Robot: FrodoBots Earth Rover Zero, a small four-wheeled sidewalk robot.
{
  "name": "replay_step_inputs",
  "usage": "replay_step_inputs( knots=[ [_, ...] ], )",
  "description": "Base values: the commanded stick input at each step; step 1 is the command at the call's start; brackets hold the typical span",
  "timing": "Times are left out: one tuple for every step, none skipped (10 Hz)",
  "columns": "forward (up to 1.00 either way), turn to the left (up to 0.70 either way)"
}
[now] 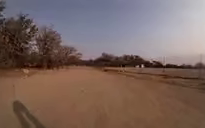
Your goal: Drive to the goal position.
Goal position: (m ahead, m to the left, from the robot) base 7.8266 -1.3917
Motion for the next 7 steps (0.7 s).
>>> replay_step_inputs(
  knots=[
    [0.70, 0.00],
    [0.70, 0.00],
    [0.70, 0.00],
    [0.70, 0.00],
    [0.70, 0.00],
    [0.70, 0.00],
    [0.70, 0.00]
  ],
)
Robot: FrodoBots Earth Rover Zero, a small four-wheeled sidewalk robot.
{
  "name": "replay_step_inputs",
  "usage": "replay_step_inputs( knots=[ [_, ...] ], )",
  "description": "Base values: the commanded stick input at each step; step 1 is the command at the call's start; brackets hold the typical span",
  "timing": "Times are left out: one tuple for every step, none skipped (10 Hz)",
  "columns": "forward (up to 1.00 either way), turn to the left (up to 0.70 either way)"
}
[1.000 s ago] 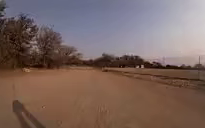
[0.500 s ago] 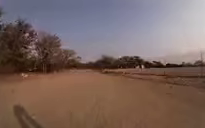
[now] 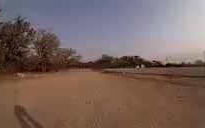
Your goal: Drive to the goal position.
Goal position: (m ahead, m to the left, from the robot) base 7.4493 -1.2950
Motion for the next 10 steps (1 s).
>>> replay_step_inputs(
  knots=[
    [0.70, 0.00],
    [0.70, 0.00],
    [0.70, 0.00],
    [0.70, 0.00],
    [0.70, 0.00],
    [0.70, 0.00],
    [0.70, 0.00],
    [0.70, 0.00],
    [0.70, 0.00],
    [0.70, 0.00]
  ],
)
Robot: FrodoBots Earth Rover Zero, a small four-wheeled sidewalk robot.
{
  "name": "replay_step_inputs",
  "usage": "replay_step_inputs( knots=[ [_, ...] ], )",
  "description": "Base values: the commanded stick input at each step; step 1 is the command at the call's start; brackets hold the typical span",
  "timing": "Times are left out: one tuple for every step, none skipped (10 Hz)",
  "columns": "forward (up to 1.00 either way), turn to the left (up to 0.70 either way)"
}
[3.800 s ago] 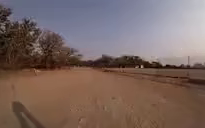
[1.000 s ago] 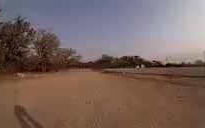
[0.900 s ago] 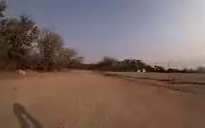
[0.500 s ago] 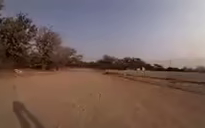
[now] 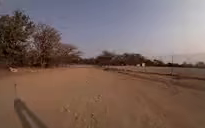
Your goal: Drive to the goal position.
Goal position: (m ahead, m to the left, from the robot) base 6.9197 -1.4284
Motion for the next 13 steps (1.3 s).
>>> replay_step_inputs(
  knots=[
    [0.70, 0.00],
    [0.70, 0.00],
    [0.70, 0.00],
    [0.70, 0.00],
    [0.70, 0.00],
    [0.70, 0.00],
    [0.70, 0.00],
    [0.70, 0.00],
    [0.70, 0.00],
    [0.70, 0.00],
    [0.70, 0.00],
    [0.70, 0.00],
    [0.70, 0.00]
  ],
)
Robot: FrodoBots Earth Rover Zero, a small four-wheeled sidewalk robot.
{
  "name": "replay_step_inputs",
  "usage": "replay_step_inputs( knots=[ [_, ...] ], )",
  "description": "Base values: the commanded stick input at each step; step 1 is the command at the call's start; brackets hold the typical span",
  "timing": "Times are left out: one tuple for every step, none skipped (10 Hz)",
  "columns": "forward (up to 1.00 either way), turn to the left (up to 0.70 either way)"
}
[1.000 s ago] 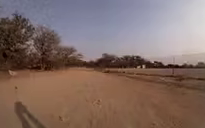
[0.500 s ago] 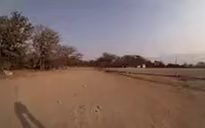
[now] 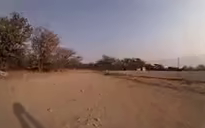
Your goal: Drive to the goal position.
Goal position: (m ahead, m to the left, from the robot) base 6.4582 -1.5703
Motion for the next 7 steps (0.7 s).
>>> replay_step_inputs(
  knots=[
    [0.70, 0.00],
    [0.70, 0.00],
    [0.70, 0.00],
    [0.70, 0.00],
    [0.70, 0.00],
    [0.70, 0.00],
    [0.70, 0.00]
  ],
)
